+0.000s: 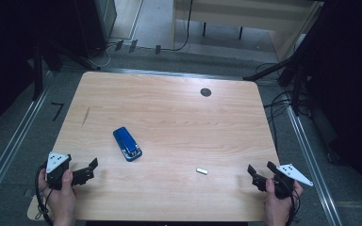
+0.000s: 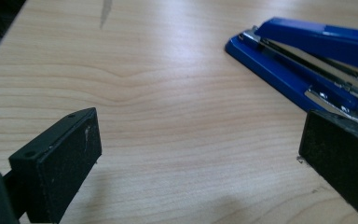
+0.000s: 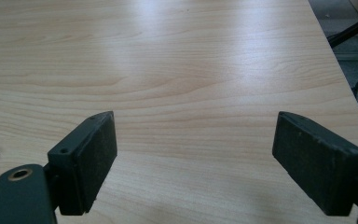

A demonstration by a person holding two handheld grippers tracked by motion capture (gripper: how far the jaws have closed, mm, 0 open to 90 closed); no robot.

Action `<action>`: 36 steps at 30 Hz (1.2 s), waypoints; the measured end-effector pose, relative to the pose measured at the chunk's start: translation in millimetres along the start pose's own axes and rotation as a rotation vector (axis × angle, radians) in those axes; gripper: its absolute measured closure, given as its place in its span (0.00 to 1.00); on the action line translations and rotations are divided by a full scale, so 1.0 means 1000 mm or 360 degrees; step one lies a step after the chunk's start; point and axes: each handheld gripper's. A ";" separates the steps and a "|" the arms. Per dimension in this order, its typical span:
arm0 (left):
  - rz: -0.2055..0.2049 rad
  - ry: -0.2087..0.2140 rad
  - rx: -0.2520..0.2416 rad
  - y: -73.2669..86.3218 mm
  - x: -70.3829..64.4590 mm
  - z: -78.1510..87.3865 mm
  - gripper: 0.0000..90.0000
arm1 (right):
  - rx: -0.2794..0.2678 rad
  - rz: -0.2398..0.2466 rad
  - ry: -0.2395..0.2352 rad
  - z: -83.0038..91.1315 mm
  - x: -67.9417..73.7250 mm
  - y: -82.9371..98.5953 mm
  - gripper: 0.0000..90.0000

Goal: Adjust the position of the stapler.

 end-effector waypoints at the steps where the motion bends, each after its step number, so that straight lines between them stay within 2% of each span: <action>1: -0.0003 -0.0037 0.0018 0.000 -0.002 -0.002 0.00 | 0.0000 -0.0006 0.0005 0.000 0.001 0.000 0.16; 3: 0.0022 -0.0058 -0.0001 0.000 -0.004 -0.002 0.00 | 0.0006 -0.0009 0.0025 0.000 0.002 0.000 0.16; 5: 0.0059 -0.0116 -0.0070 0.001 -0.007 -0.002 0.00 | 0.0025 -0.0025 0.0028 -0.002 0.005 -0.001 0.16; 7: 0.0046 -0.0161 -0.0064 0.000 -0.011 -0.004 0.03 | 0.0044 -0.0013 -0.0012 -0.004 0.013 -0.006 0.16; 8: 0.0040 -0.0133 -0.0052 0.000 -0.010 -0.004 0.04 | 0.0048 -0.0003 -0.0040 -0.004 0.017 -0.009 0.16; 10: 0.0030 -0.0121 -0.0031 0.000 -0.009 -0.004 0.04 | 0.0030 0.0047 -0.0064 -0.003 0.026 -0.014 0.17; 11: 0.0030 -0.0121 -0.0031 0.000 -0.009 -0.004 0.04 | 0.0030 0.0047 -0.0064 -0.003 0.026 -0.014 0.17; 12: 0.0017 -0.0109 -0.0016 -0.001 -0.009 -0.005 0.03 | 0.0040 0.0104 -0.0070 -0.003 0.037 -0.018 0.18; 13: 0.0017 -0.0109 -0.0016 -0.001 -0.009 -0.005 0.02 | 0.0040 0.0104 -0.0070 -0.003 0.037 -0.018 0.18; 14: -0.0007 -0.0089 -0.0006 -0.002 -0.010 -0.006 0.00 | 0.0051 0.0162 -0.0075 -0.003 0.048 -0.021 0.18; 15: -0.0014 -0.0094 -0.0004 -0.002 -0.010 -0.007 0.00 | 0.0054 0.0176 -0.0078 -0.004 0.052 -0.023 0.19; 17: -0.0020 -0.0103 -0.0005 -0.002 -0.011 -0.008 0.00 | 0.0058 0.0184 -0.0089 -0.004 0.056 -0.024 0.19; 18: -0.0032 -0.0105 -0.0007 -0.002 -0.012 -0.008 0.00 | 0.0066 0.0185 -0.0107 -0.006 0.064 -0.027 0.19; 19: -0.0045 -0.0109 -0.0004 -0.002 -0.012 -0.008 0.00 | 0.0066 0.0185 -0.0107 -0.006 0.064 -0.027 0.19; 22: -0.0072 -0.0088 0.0027 -0.002 -0.014 -0.008 0.00 | 0.0069 0.0236 -0.0141 -0.010 0.080 -0.033 0.18; 26: -0.0059 -0.0078 0.0047 -0.002 -0.013 -0.009 0.00 | 0.0062 0.0257 -0.0184 -0.014 0.091 -0.037 0.18; 28: -0.0060 -0.0073 0.0050 -0.002 -0.012 -0.009 0.00 | 0.0070 0.0247 -0.0221 -0.018 0.102 -0.041 0.18; 29: -0.0060 -0.0073 0.0050 -0.002 -0.012 -0.009 0.00 | 0.0070 0.0247 -0.0221 -0.018 0.102 -0.041 0.18; 30: -0.0057 -0.0075 0.0047 -0.002 -0.013 -0.009 0.00 | 0.0073 0.0265 -0.0247 -0.022 0.111 -0.044 0.18; 31: -0.0062 -0.0071 0.0044 -0.002 -0.012 -0.008 0.00 | 0.0073 0.0265 -0.0247 -0.022 0.111 -0.044 0.18; 36: -0.0057 -0.0049 0.0048 -0.002 -0.011 -0.009 0.00 | 0.0104 0.0314 -0.0288 -0.032 0.132 -0.051 0.18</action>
Point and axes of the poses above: each handheld gripper's, and its own axes: z roughly backward along the jaws, y roughly out of its underside, x roughly to its left, and after that the axes turned 7 degrees about y, right-handed
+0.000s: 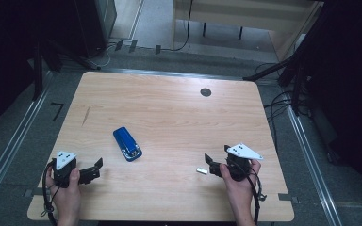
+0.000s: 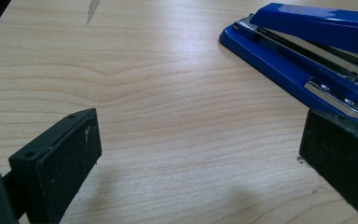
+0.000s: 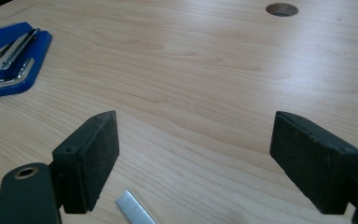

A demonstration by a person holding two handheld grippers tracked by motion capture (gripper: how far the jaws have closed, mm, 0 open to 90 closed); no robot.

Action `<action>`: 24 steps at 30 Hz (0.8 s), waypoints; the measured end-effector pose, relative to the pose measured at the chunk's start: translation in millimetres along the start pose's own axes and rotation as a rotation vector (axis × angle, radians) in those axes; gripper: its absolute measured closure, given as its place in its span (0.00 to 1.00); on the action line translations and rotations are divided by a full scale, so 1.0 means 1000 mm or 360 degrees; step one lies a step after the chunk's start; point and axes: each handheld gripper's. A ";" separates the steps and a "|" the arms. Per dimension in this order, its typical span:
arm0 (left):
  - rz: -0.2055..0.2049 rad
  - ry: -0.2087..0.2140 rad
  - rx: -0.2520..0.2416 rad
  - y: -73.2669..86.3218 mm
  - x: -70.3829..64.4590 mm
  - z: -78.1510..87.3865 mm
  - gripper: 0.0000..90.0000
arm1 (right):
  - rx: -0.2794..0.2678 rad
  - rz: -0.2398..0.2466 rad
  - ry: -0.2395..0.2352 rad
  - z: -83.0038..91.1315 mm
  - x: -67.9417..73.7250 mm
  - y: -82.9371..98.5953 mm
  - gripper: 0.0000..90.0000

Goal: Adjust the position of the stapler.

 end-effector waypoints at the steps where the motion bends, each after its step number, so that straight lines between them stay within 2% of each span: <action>1: -0.0004 0.0002 -0.0004 0.000 0.000 0.000 0.00 | -0.0007 0.0012 -0.0007 -0.001 0.002 -0.001 0.18; 4: -0.0011 0.0008 0.0008 0.000 -0.001 0.000 0.00 | 0.0008 0.0028 -0.0025 -0.004 0.008 -0.003 0.18; 11: -0.0014 0.0014 0.0034 -0.001 0.000 -0.002 0.00 | 0.0014 0.0082 -0.0010 -0.012 0.022 -0.009 0.21; 14: -0.0023 0.0031 0.0037 -0.001 0.000 -0.002 0.00 | 0.0019 0.0083 -0.0050 -0.018 0.034 -0.013 0.22; 16: -0.0018 0.0037 0.0042 -0.001 0.001 -0.002 0.00 | 0.0037 0.0114 -0.0073 -0.021 0.041 -0.015 0.22; 17: -0.0018 0.0037 0.0042 -0.001 0.001 -0.002 0.00 | 0.0037 0.0114 -0.0073 -0.021 0.041 -0.015 0.22; 19: -0.0006 0.0040 0.0060 -0.001 0.001 -0.003 0.00 | 0.0048 0.0164 -0.0068 -0.025 0.052 -0.020 0.27; 24: -0.0008 0.0043 0.0060 -0.001 0.001 -0.003 0.00 | 0.0064 0.0184 -0.0076 -0.034 0.065 -0.024 0.32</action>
Point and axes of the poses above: each handheld gripper's, and its own axes: z roughly backward along the jaws, y roughly out of its underside, x roughly to its left, and after that the axes turned 7 degrees about y, right-handed
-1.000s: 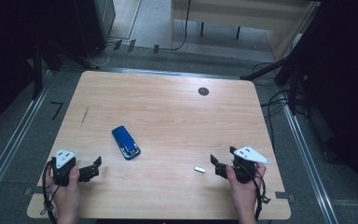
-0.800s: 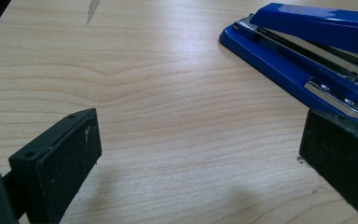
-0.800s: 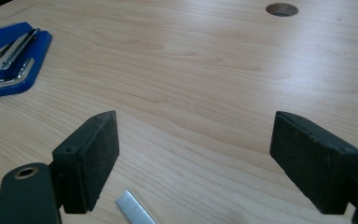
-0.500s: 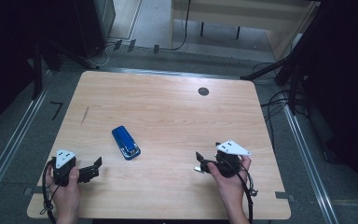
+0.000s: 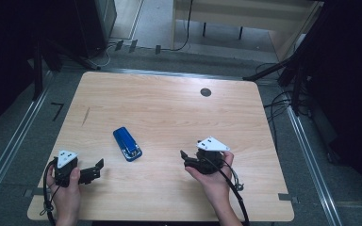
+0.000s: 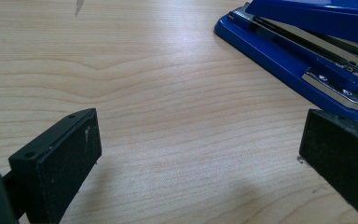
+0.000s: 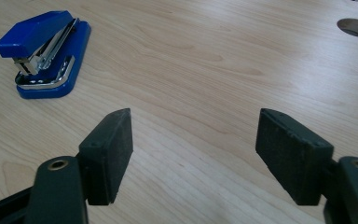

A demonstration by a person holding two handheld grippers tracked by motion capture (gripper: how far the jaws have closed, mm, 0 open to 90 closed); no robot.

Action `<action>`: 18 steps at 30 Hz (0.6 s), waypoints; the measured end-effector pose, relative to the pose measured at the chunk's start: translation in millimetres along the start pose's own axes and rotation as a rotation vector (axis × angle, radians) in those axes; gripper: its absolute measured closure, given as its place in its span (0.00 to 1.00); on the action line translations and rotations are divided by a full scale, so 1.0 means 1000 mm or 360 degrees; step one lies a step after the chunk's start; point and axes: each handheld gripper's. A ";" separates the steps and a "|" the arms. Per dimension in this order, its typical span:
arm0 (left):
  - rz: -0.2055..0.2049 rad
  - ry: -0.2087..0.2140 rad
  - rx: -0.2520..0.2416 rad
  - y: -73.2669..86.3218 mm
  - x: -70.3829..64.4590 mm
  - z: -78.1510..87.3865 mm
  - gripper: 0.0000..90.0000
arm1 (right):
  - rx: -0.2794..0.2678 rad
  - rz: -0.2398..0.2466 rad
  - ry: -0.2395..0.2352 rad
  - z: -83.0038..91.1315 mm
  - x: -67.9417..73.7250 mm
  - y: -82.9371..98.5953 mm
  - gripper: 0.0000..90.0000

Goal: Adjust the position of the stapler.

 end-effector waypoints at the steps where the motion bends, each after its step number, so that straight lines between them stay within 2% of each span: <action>1: 0.0000 0.0000 0.0000 0.000 0.000 0.000 0.00 | 0.0000 0.0000 0.0000 0.000 0.000 0.000 0.32; 5: -0.0013 0.0003 0.0005 0.000 0.000 0.000 0.00 | 0.0015 0.0012 0.0005 -0.008 0.010 -0.005 0.34; 12: -0.0030 0.0015 0.0012 0.000 0.000 0.001 0.00 | 0.0038 -0.0009 -0.0070 -0.017 0.023 -0.010 0.34; 14: -0.0023 0.0017 0.0014 0.000 0.000 0.000 0.00 | 0.0042 0.0039 -0.0089 -0.020 0.031 -0.013 0.33; 18: -0.0022 0.0016 0.0016 0.000 0.000 0.000 0.00 | 0.0037 0.0078 -0.0122 -0.024 0.041 -0.017 0.33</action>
Point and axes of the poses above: each handheld gripper's, and its own axes: z roughly backward along the jaws, y roughly out of its underside, x roughly to its left, and after that the axes turned 7 degrees about y, right-handed
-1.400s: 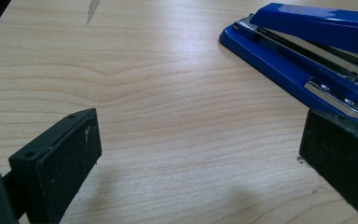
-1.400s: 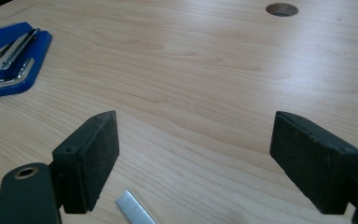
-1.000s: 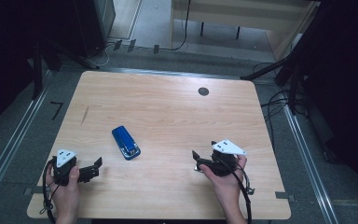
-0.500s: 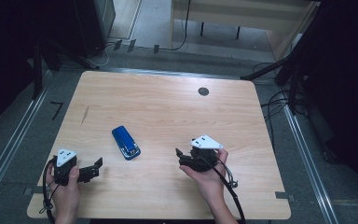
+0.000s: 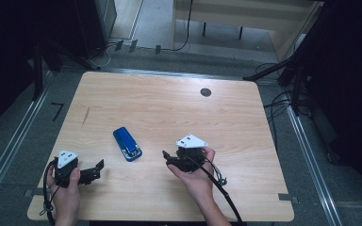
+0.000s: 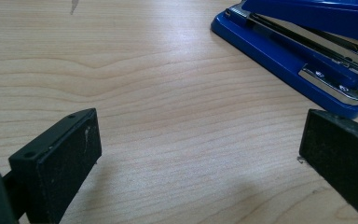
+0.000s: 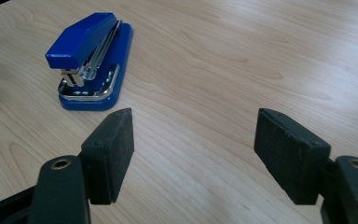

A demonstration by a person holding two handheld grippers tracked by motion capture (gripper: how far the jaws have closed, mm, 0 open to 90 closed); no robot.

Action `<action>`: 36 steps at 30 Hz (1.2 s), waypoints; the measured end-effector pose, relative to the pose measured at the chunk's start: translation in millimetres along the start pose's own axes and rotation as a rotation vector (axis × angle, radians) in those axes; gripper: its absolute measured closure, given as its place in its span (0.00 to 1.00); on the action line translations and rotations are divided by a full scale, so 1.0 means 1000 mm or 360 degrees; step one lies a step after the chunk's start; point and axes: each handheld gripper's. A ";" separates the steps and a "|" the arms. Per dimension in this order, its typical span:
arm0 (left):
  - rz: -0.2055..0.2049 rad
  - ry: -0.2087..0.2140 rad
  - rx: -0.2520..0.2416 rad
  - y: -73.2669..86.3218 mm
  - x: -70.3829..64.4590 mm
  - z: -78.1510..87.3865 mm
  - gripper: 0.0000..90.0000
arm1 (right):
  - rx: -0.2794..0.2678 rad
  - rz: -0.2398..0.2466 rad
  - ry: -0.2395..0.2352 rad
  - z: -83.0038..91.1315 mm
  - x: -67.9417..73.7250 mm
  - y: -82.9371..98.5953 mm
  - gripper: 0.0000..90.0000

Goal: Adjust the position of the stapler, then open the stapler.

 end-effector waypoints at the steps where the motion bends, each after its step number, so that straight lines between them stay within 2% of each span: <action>1: 0.0000 -0.0001 0.0000 0.000 0.000 0.000 0.00 | 0.0000 0.0000 0.0000 0.000 0.000 0.000 0.33; 13: -0.0005 -0.0004 0.0011 0.000 -0.001 0.000 0.00 | 0.0011 0.0060 -0.0096 -0.015 0.025 -0.011 0.31; 16: -0.0010 0.0000 0.0016 0.000 -0.001 0.000 0.00 | 0.0001 0.0088 -0.0112 -0.018 0.030 -0.011 0.36; 19: -0.0002 0.0007 0.0012 0.001 0.000 0.000 0.00 | 0.0000 0.0096 -0.0141 -0.021 0.036 -0.013 0.36; 29: 0.0000 0.0015 0.0013 0.001 0.000 0.001 0.00 | 0.0048 0.0128 -0.0216 -0.033 0.055 -0.013 0.36; 36: -0.0002 0.0016 0.0016 0.001 0.000 0.001 0.00 | 0.0085 0.0152 -0.0270 -0.047 0.071 -0.012 0.35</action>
Point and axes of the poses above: each handheld gripper's, and its own axes: z roughly backward along the jaws, y roughly out of its underside, x roughly to its left, and after that the axes turned 7 degrees about y, right-handed
